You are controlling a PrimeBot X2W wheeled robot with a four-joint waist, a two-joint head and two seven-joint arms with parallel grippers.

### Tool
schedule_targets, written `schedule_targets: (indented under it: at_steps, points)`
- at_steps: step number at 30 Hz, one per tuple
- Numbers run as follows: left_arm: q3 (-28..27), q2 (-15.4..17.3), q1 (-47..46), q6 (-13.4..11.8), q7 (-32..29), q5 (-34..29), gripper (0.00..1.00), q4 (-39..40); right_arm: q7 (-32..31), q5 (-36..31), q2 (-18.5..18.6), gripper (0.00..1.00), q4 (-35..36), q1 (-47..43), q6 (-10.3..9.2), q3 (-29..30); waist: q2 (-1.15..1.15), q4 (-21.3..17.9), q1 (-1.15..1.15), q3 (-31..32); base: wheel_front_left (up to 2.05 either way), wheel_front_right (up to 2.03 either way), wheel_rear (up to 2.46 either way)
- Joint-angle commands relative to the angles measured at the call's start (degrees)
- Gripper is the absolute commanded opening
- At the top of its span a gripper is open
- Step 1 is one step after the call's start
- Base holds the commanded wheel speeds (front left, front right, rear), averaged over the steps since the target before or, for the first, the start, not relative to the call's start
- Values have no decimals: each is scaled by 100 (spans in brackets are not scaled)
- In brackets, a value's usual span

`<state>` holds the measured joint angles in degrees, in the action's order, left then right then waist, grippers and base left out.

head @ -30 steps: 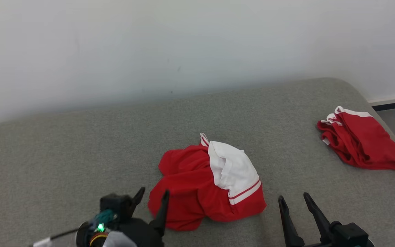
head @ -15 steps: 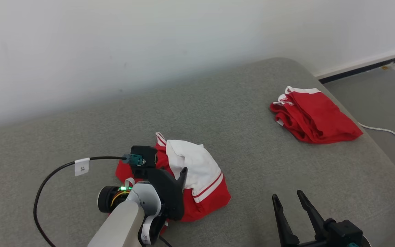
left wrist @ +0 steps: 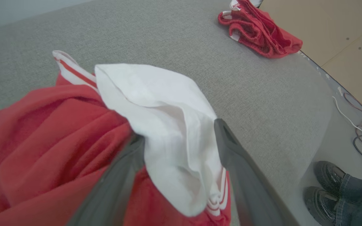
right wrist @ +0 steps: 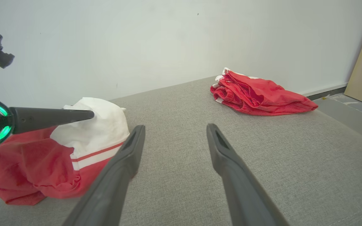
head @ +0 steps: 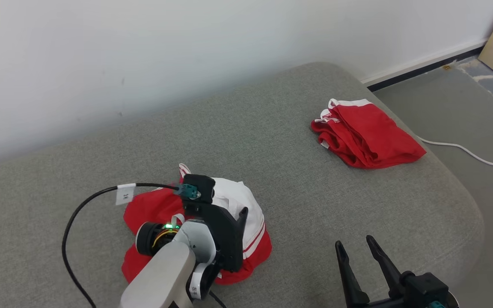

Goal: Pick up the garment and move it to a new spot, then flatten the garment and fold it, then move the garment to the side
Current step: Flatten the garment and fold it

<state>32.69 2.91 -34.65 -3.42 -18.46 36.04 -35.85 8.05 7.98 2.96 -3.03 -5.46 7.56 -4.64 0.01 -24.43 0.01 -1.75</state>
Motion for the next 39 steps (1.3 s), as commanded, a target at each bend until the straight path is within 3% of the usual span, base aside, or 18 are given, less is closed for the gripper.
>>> schedule_targets:
  at_steps: [1, 2, 4, 5, 6, 16, 26, 30, 39]
  points:
    - [179, -1, -69, 32, -6, 78, 100, -34, -5, 11, -17, 100, 0, 41, -12, -27, -1, 33, -1, 40, 0, 0, 0]
    - [179, -1, -69, 32, -6, 78, 100, -34, -5, 11, -17, 100, 0, 41, -12, -27, -1, 33, -1, 40, 0, 0, 0]
    - [482, -2, -83, 72, -64, 102, 49, -82, -20, -2, -17, 100, -9, 39, -12, -57, -1, 48, -1, 74, 0, 0, 0]
    - [568, -1, -86, 87, -55, 139, 13, -93, -15, -2, -17, 100, -11, 41, -12, -65, -1, 49, -1, 79, 0, 0, 0]
    - [651, 0, -104, 89, 1, 146, 0, -94, -15, 4, -17, 100, -13, 50, -12, -76, -1, 46, -1, 81, 0, 0, 0]
    - [1252, -2, -1265, 152, 1278, 482, 0, 151, 15, 73, -16, 100, -64, 102, -12, -160, -1, -30, -1, 45, 0, 0, 0]
    - [994, 2, -2935, -210, 2985, 759, 0, 130, 105, 116, -17, 100, -152, 43, -12, -123, -1, 47, -1, -33, 0, 0, 0]
    - [800, 101, -2611, -304, 3220, 822, 0, -39, 98, 113, -17, 100, -130, -15, -12, -52, -1, 341, -1, -64, 0, 0, 0]
    - [872, 82, -812, -183, 3333, 1181, 0, -824, 47, 98, -16, 100, -66, 110, -12, -162, -1, 1021, -1, -95, 0, 0, 0]
